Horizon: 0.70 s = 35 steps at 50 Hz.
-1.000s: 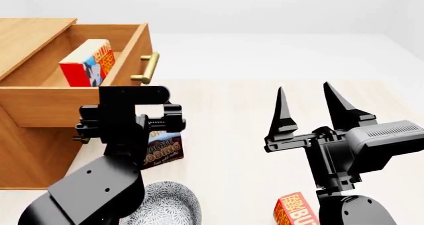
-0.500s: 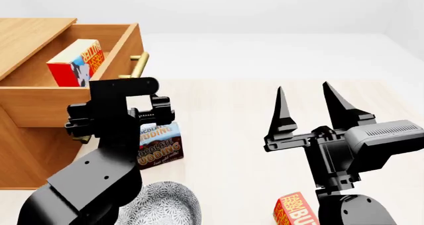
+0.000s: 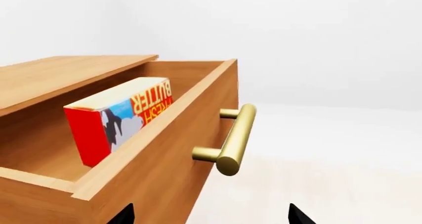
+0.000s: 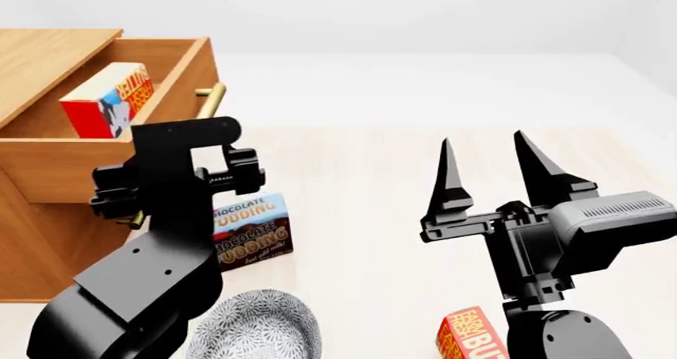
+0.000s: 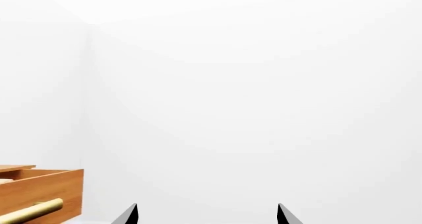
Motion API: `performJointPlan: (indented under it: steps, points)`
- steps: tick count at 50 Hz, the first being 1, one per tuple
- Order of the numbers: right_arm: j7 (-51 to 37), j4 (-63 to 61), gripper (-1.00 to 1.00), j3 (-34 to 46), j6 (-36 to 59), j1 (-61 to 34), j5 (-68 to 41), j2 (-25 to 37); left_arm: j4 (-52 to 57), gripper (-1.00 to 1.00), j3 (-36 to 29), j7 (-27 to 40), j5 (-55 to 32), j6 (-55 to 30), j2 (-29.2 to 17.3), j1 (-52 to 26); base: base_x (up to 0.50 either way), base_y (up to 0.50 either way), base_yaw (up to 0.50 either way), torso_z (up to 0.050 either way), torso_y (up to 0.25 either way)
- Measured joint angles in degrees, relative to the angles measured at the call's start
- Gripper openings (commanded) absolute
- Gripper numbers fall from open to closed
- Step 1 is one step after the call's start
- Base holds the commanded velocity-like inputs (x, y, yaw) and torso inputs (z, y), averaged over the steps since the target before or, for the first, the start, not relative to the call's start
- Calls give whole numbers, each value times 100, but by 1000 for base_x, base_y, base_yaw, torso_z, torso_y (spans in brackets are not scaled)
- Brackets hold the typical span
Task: Put the butter at the front in the top drawer of the cabinet and close it.
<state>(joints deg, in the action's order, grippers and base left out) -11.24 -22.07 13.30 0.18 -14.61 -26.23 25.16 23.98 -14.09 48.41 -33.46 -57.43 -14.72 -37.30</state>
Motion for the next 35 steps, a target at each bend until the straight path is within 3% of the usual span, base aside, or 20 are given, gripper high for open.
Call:
performJointPlan:
  steps: [35]
  points:
    - [-16, 37, 100, 36, -20, -39, -25, 6, -505, 100, -40, 324, 336, 61, -7, -212, 0, 0, 0, 0, 0]
